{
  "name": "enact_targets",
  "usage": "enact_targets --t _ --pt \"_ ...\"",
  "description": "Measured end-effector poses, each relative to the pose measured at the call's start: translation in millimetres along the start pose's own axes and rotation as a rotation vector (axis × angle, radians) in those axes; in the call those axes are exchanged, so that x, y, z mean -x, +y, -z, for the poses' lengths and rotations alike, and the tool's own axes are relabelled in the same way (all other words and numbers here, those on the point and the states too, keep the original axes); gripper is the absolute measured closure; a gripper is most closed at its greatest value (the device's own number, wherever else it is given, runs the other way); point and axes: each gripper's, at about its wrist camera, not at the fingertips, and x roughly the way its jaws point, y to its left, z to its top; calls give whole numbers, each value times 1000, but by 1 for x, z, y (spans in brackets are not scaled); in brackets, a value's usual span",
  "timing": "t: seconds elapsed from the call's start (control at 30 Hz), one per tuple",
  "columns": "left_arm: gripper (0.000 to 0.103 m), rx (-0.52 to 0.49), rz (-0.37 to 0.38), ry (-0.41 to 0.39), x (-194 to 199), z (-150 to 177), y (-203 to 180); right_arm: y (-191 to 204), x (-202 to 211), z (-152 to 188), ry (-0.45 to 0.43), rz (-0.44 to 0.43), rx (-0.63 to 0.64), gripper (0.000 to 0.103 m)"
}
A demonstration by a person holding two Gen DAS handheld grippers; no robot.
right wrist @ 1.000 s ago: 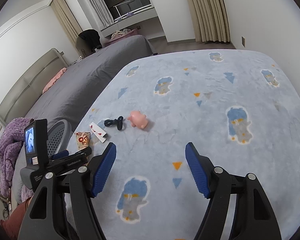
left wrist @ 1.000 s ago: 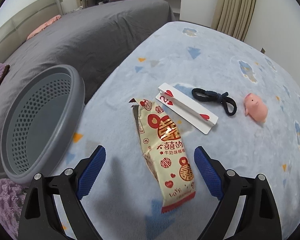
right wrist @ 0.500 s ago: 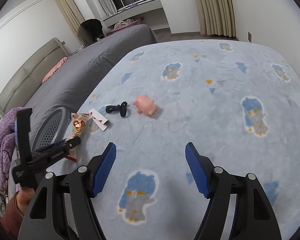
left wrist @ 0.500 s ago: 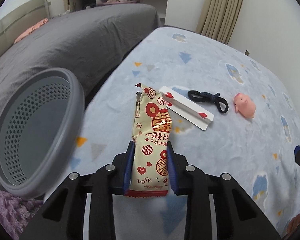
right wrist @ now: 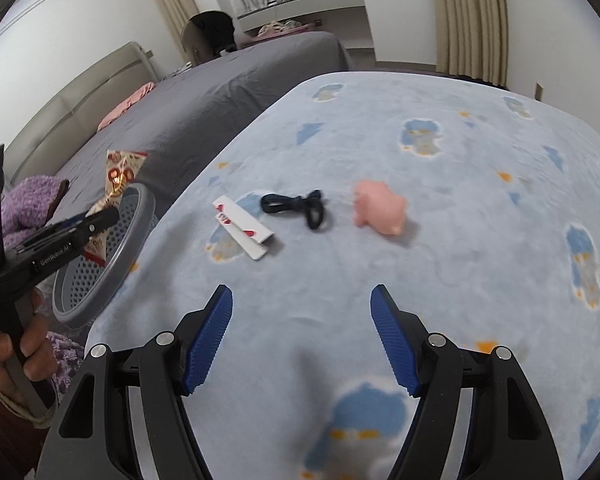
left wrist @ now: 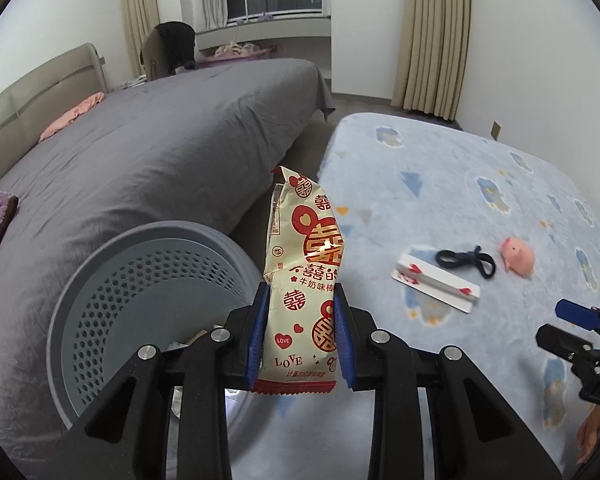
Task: Collect trash
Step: 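Grasp the playing card with the right tool while the left tool carries the wrapper to the basket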
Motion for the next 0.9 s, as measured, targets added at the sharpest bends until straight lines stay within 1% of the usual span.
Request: enact_targets --t 0.07,0.13,0.2,0.37,0.5,0.57,0.63,0.67,0.7,0.73,0.77,0.83,0.87,0.9 --pt "73 13 -10 -6 -2 2 8 12 -13 -6 8 10 30 34" --pt "73 23 -23 -9 -5 5 16 23 -30 -15 25 41 57 34" --pt "73 26 -37 -10 -7 8 20 29 -44 -22 39 39 57 34" --pt "73 38 -31 7 -15 14 32 42 -71 -37 60 78 83 35" --pt "73 60 -18 15 -16 16 41 48 -86 -42 79 102 93 35" --pt "73 67 -19 17 -17 16 44 52 -93 -44 89 122 107 40" --pt "73 75 -25 25 -18 17 48 56 -96 -44 86 139 125 41" --pt "73 78 -27 30 -19 18 49 58 -98 -44 87 145 132 43" --pt "73 83 -29 36 -21 18 51 60 -99 -44 84 155 141 46" --pt "73 86 -29 40 -21 18 52 61 -99 -44 82 163 149 52" --pt "73 90 -31 43 -22 19 53 63 -99 -44 79 170 158 55" --pt "73 97 -36 46 -23 19 56 68 -98 -42 73 172 174 68" --pt "73 100 -39 47 -23 19 57 70 -97 -40 69 178 180 70" --pt "73 101 -43 49 -23 20 58 72 -97 -39 67 180 184 75"
